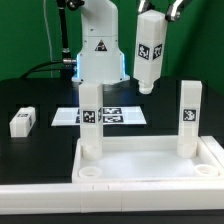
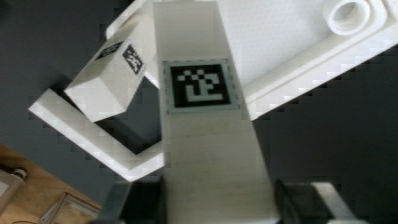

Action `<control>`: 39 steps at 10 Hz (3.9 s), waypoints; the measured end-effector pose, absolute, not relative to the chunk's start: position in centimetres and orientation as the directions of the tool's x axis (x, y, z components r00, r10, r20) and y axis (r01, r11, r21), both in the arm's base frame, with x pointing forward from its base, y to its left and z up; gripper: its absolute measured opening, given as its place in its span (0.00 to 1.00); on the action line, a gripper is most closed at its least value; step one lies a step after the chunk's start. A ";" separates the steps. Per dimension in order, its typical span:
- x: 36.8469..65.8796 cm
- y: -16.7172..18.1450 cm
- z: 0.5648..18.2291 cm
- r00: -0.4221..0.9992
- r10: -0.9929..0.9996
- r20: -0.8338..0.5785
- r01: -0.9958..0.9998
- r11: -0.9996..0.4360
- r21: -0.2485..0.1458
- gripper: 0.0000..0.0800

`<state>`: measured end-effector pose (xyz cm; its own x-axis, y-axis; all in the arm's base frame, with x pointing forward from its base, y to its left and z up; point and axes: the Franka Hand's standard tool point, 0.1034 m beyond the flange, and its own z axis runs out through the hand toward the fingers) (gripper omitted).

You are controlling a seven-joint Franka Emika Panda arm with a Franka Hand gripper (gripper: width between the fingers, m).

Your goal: Assemble desk

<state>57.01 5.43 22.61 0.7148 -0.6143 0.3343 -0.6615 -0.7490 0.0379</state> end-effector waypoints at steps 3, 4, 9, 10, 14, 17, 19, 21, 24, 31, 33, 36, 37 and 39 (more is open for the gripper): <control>58.4 7.3 21.9 0.697 -0.635 0.332 -0.640 -0.760 -0.110 0.37; 58.8 7.8 21.9 0.702 -0.629 0.335 -0.636 -0.765 -0.101 0.37; 59.0 8.7 21.1 0.726 -0.587 0.359 -0.610 -0.790 -0.059 0.37; 59.7 8.7 20.8 0.726 -0.583 0.366 -0.609 -0.791 -0.053 0.37; 61.9 12.3 19.4 0.714 -0.564 0.416 -0.607 -0.794 -0.034 0.37; 61.5 12.6 19.3 0.724 -0.574 0.382 -0.611 -0.791 -0.031 0.37; 61.8 12.7 19.2 0.760 -0.524 0.384 -0.556 -0.831 -0.034 0.37; 62.2 11.9 18.3 0.807 -0.391 0.444 -0.427 -0.904 -0.019 0.37; 61.8 14.0 17.6 0.826 -0.324 0.461 -0.343 -0.938 -0.045 0.37; 64.3 7.8 19.7 0.834 -0.205 0.513 -0.193 -0.978 -0.077 0.37; 63.8 8.0 18.3 0.814 -0.223 0.536 -0.205 -0.974 -0.095 0.37; 62.6 10.4 16.0 0.831 -0.217 0.512 -0.193 -0.976 -0.100 0.37; 62.3 11.2 15.3 0.837 -0.208 0.506 -0.185 -0.978 -0.096 0.37; 62.3 12.0 14.9 0.840 -0.200 0.505 -0.177 -0.980 -0.094 0.37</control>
Offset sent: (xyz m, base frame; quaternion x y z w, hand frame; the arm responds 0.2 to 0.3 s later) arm 0.0335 0.0216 0.0042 0.0437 0.0659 0.0397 0.9961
